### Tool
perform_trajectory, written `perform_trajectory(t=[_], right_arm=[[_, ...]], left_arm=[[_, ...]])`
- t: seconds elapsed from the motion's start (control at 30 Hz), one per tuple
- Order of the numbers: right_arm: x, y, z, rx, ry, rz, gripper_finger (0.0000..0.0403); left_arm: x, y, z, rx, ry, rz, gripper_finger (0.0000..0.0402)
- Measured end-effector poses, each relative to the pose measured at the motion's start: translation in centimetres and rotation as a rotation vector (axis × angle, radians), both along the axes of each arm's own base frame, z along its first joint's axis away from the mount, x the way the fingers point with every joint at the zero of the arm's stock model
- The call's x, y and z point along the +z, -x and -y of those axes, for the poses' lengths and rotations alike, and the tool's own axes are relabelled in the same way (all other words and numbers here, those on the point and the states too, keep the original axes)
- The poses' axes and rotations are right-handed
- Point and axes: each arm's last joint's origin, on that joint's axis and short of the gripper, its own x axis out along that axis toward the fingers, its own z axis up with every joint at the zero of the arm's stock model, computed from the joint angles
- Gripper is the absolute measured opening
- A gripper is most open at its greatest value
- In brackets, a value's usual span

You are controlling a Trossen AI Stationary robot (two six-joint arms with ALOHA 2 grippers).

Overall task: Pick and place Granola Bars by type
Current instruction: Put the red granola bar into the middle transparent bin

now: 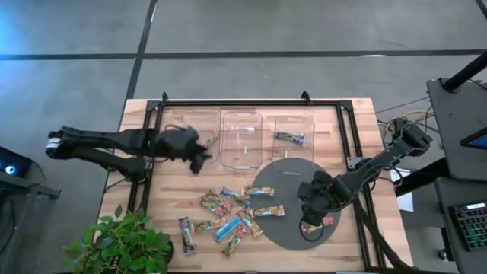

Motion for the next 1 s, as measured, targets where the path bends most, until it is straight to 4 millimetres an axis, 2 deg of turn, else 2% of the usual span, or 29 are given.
perform_trajectory(t=[0.23, 0.43, 0.67, 0.8, 1.0], right_arm=[[0.0, 0.0, 0.0, 0.083, 0.021, -0.007, 0.0226], [0.0, 0.2, -0.1, 0.093, -0.012, -0.035, 0.0226], [-0.1, 0.4, -0.4, 0.063, -0.099, -0.091, 0.0226], [-0.2, 1.4, -0.9, 0.010, -0.118, -0.162, 0.0226], [-0.2, 2.2, -1.8, -0.012, -0.115, -0.158, 0.0226]], left_arm=[[-2.1, -1.4, 6.0, -0.294, -0.030, -0.098, 0.0158], [-5.8, -3.0, 9.9, -0.480, -0.181, -0.259, 0.0158], [-9.6, -4.7, 10.9, -0.531, -0.270, -0.414, 0.0158], [-10.9, -5.2, 11.4, -0.608, -0.313, -0.459, 0.0158], [-12.6, -5.9, 11.8, -0.690, -0.391, -0.505, 0.0158]])
